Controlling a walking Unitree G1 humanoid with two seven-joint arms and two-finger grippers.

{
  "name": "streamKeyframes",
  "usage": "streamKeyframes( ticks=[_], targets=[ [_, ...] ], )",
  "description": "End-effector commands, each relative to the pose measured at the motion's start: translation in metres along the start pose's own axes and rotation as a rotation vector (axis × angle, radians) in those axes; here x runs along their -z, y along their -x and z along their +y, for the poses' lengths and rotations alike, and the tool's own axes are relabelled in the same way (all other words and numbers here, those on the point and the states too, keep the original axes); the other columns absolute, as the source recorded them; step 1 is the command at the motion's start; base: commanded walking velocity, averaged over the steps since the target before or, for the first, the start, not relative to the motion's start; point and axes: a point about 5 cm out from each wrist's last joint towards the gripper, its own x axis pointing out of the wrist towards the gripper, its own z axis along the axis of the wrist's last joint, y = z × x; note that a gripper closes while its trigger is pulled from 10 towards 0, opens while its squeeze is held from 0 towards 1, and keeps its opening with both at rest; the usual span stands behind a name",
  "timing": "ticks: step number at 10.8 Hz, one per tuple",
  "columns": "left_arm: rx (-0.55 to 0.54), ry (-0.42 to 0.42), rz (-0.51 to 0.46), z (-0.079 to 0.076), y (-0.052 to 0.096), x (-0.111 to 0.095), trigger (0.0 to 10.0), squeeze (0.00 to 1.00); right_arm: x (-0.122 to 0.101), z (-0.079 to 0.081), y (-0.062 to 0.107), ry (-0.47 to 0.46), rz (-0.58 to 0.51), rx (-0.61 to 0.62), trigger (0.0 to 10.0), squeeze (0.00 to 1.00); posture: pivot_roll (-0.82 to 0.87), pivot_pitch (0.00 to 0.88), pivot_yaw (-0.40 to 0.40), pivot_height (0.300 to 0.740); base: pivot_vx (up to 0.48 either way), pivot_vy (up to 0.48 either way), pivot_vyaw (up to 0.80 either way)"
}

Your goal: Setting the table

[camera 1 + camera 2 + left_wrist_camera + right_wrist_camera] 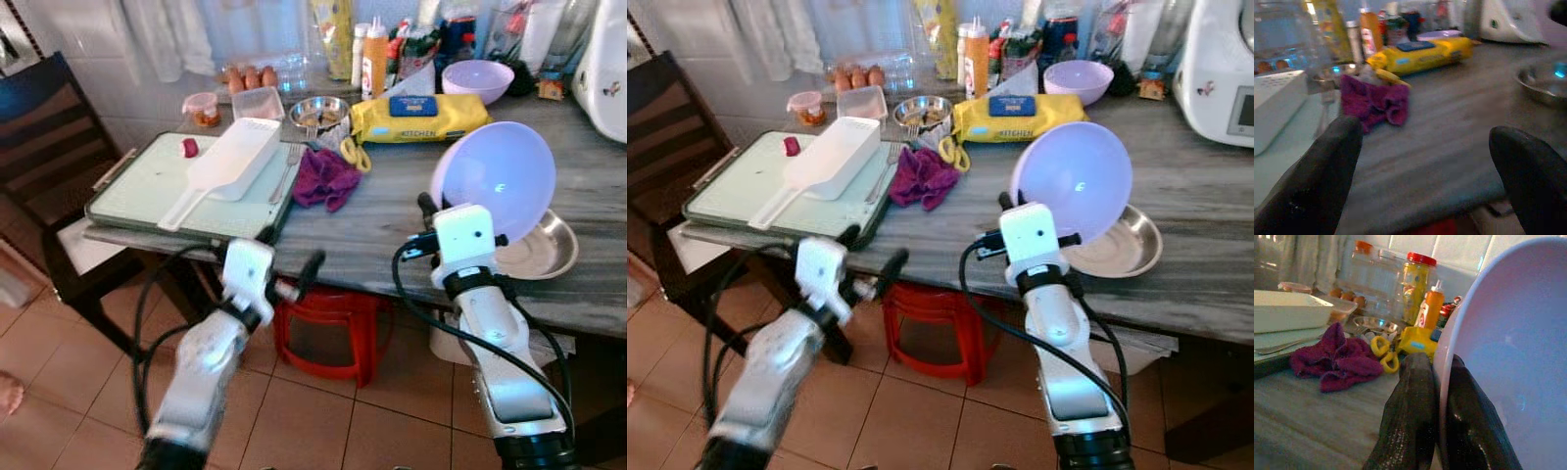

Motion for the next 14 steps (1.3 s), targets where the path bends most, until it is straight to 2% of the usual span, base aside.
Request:
streamKeyframes(
  ticks=[1,3,4,5,6,8,10,11,12,14],
  targets=[
    [0.021,-0.014,-0.01,-0.001,0.002,-0.002,10.0,0.0,-0.006,-0.001,-0.004,-0.013,-0.014,-0.007,10.0,0.0,-0.16,0.103,0.096,0.74,0.0,0.0,0.0],
    [0.071,0.0,-0.002,-0.006,0.007,0.001,10.0,0.0,-0.005,-0.008,-0.012,-0.017,0.012,-0.053,10.0,0.0,-0.17,0.113,0.083,0.74,0.0,0.0,0.0],
    [0.103,0.0,0.0,-0.009,0.01,0.002,10.0,0.0,-0.007,-0.008,-0.025,-0.044,0.028,-0.101,10.0,0.0,-0.17,0.116,0.081,0.74,0.0,0.0,0.0],
    [0.11,-0.001,0.0,-0.01,0.01,0.002,10.0,0.0,-0.007,-0.007,-0.029,-0.039,0.036,-0.128,10.0,0.0,-0.17,0.121,0.079,0.74,0.0,0.0,0.0],
    [0.118,0.002,0.001,-0.011,0.011,0.003,10.0,0.0,-0.01,-0.005,-0.039,-0.083,0.056,-0.16,10.0,0.0,-0.17,0.127,0.078,0.74,0.0,0.0,0.0],
    [0.159,0.016,-0.02,-0.014,0.011,0.0,10.0,0.0,-0.018,0.005,-0.058,-0.1,0.073,-0.251,10.0,0.0,-0.16,0.134,0.07,0.74,0.0,0.0,0.0],
    [0.179,0.025,-0.051,-0.016,0.011,-0.005,10.0,0.0,-0.018,0.01,-0.066,-0.123,0.121,-0.274,10.0,0.0,-0.15,0.134,0.067,0.74,0.0,0.0,0.0],
    [0.176,0.028,-0.053,-0.016,0.011,-0.005,10.0,0.0,-0.016,0.01,-0.069,-0.187,0.161,-0.259,10.0,0.0,-0.15,0.134,0.067,0.74,0.0,0.0,0.0],
    [0.174,0.026,-0.052,-0.016,0.011,-0.006,10.0,0.0,-0.014,0.007,-0.071,-0.231,0.215,-0.231,10.0,0.0,-0.15,0.135,0.068,0.74,0.0,0.0,0.0],
    [0.179,0.03,-0.049,-0.018,0.01,-0.005,10.0,0.0,-0.015,0.003,-0.073,-0.248,0.241,-0.228,10.0,0.0,-0.16,0.136,0.07,0.74,0.0,0.0,0.0]
  ],
)
